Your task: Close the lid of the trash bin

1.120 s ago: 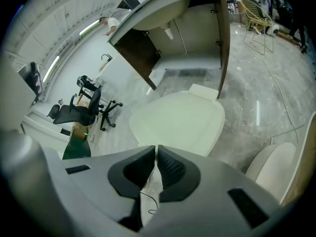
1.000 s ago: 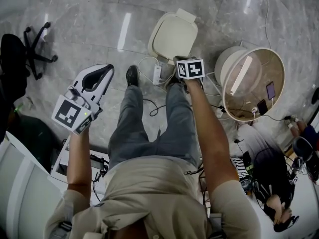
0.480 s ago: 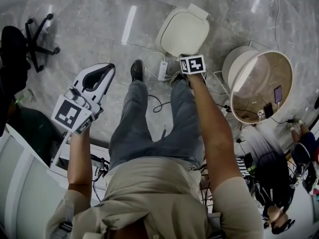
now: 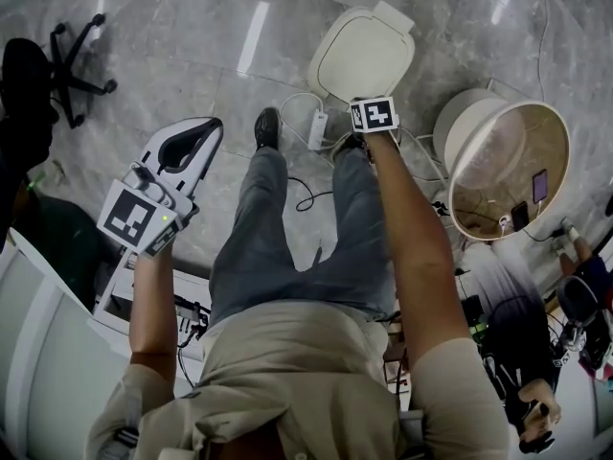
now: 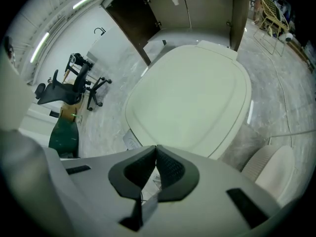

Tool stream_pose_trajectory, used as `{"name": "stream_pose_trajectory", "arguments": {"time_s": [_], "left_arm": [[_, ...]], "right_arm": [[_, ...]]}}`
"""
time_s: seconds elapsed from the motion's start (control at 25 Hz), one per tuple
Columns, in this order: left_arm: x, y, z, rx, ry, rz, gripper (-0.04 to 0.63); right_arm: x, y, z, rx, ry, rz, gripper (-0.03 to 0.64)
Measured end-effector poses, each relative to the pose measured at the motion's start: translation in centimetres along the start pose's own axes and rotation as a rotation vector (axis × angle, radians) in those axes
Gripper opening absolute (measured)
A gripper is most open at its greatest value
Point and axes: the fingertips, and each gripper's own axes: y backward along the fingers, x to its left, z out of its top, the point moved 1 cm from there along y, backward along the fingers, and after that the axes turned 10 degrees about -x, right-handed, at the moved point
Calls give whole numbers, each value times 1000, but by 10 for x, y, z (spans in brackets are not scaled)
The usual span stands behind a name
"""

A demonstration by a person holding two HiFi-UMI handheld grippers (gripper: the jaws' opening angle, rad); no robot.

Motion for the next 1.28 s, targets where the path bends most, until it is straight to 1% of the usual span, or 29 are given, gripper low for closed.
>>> {"name": "stream_pose_trajectory", "arguments": {"time_s": [0.12,0.16,0.28,0.32,0.44,0.56,0.68,0.76,0.92,1.12,1.28], "left_arm": [[-1,-3,7,-35,-13,2,18],[-2,-2,6,-26,-15,3,18],[-6,5,-2,51,-14,-3,18],[-7,4,2,49,-16,-6,18],[-7,4,28,-19,-37,-4,18],[-11,16,51,-42,-56,-9,18],[-18,26,77,-91,-98,-31,18],[-23,34,92,-125,-143,-52,18],[-35,57,128,-156,-187,-70,18],[-44,91,174,-212,-233,-73,18],[-58,116,213,-268,-263,-88,18]], "right_arm": [[0,-1,1,0,15,2,23],[1,-2,1,0,17,1,23],[-2,3,-2,13,0,-5,26],[-4,7,-3,16,-8,-6,26],[-6,28,2,12,0,-16,26],[-4,59,16,-12,8,-29,26],[-4,94,45,-67,22,-45,26],[-2,121,61,-105,30,-59,26],[11,185,95,-206,37,-85,26],[49,270,141,-355,77,-94,26],[88,350,173,-501,104,-71,26]]}}
